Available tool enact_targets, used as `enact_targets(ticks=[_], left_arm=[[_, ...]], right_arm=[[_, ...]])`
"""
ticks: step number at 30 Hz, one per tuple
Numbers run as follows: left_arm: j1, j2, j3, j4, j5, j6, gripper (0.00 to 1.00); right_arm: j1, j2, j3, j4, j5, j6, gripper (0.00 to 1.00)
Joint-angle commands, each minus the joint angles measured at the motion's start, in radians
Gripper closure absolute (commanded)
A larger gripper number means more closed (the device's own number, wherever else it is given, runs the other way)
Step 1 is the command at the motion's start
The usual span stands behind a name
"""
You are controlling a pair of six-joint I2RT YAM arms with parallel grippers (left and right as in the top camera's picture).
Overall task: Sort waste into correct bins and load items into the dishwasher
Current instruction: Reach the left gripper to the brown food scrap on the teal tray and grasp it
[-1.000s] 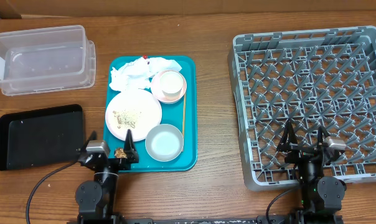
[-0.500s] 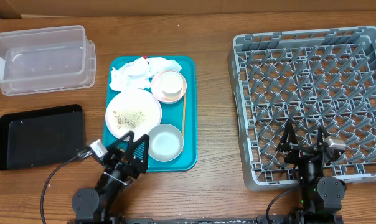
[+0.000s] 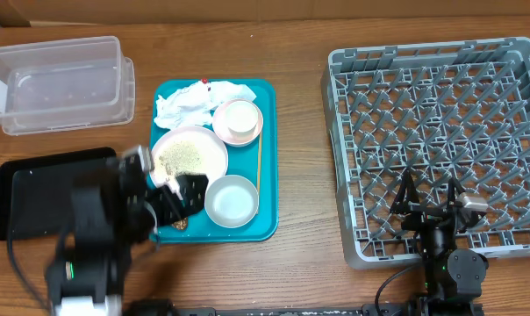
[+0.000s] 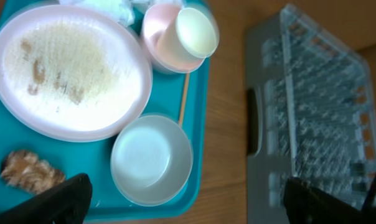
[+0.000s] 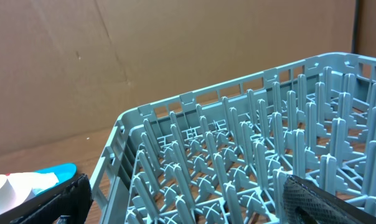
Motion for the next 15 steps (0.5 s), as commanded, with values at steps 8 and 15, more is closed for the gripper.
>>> enact_targets(ticks=[8,15], left_arm=[[0.001,0.359,0.182,-0.18,-0.226,-0.171,0.0],[0.0,0.458,0.142,-0.306,-0.373,-0.172,0.0]], right_arm=[[-0.002,-0.011,-0.011,0.006,-0.002,-0.004,0.0],[-0.002,-0.011,-0.011,0.006,-0.002,-0.004,0.0]])
